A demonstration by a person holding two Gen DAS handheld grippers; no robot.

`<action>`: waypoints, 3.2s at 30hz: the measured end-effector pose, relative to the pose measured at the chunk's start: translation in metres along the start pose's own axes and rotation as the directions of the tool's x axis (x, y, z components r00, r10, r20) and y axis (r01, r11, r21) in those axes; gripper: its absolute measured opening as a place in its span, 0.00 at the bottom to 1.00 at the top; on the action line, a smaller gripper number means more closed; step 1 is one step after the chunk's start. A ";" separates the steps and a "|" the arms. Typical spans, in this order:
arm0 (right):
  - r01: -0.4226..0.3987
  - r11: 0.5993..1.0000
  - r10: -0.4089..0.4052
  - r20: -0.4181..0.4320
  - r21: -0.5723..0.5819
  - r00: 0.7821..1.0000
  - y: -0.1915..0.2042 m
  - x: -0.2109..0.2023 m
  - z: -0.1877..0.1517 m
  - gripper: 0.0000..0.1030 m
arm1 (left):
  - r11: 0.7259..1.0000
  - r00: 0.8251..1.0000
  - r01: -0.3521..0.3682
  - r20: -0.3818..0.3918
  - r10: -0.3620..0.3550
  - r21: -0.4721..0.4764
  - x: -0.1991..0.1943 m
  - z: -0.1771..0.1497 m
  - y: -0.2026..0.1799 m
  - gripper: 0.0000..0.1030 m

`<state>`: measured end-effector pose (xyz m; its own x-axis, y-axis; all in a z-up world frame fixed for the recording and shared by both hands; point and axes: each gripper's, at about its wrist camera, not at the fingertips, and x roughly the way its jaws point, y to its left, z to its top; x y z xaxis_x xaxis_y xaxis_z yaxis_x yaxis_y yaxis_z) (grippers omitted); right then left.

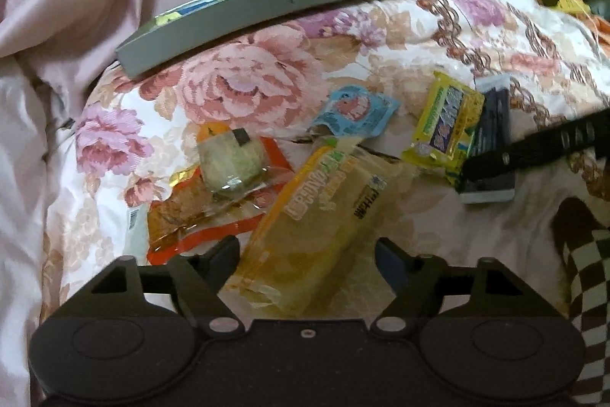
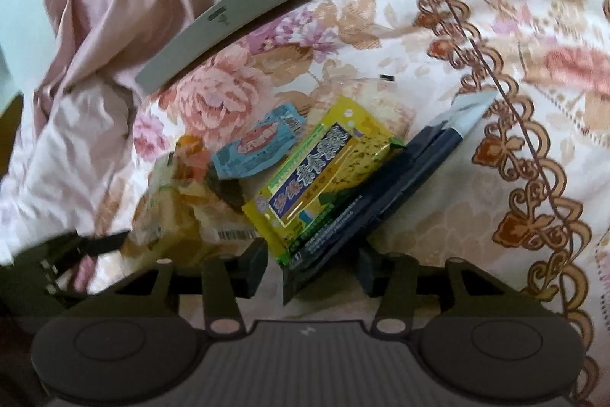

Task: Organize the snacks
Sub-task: 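Grasp the wrapped bread cake with the left gripper while the right grasps the dark blue stick pack, then lift the bread cake and blue stick pack and carry both toward the grey tray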

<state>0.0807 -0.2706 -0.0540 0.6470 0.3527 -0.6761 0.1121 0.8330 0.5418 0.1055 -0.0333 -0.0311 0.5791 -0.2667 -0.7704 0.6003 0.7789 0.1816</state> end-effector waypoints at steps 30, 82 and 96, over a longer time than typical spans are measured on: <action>-0.064 0.978 0.056 -0.043 -0.197 0.998 0.033 0.012 -0.010 0.29 | 0.994 0.994 0.102 -0.025 -0.103 -0.048 0.016 0.007 -0.012 0.69; -0.160 0.970 0.211 0.305 -0.184 0.929 0.020 -0.046 0.037 0.10 | 0.727 0.862 0.492 0.383 -0.331 -0.479 -0.038 -0.002 0.004 0.47; -0.218 0.956 0.284 0.434 -0.196 0.855 0.010 -0.026 0.111 0.10 | 0.737 0.862 0.397 0.497 -0.096 -0.547 -0.034 0.078 0.040 0.47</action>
<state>0.1487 -0.3185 0.0244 0.9122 0.3530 -0.2081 -0.1814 0.8033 0.5673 0.1531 -0.0372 0.0495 0.7161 -0.5868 -0.3780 0.3706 0.7785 -0.5065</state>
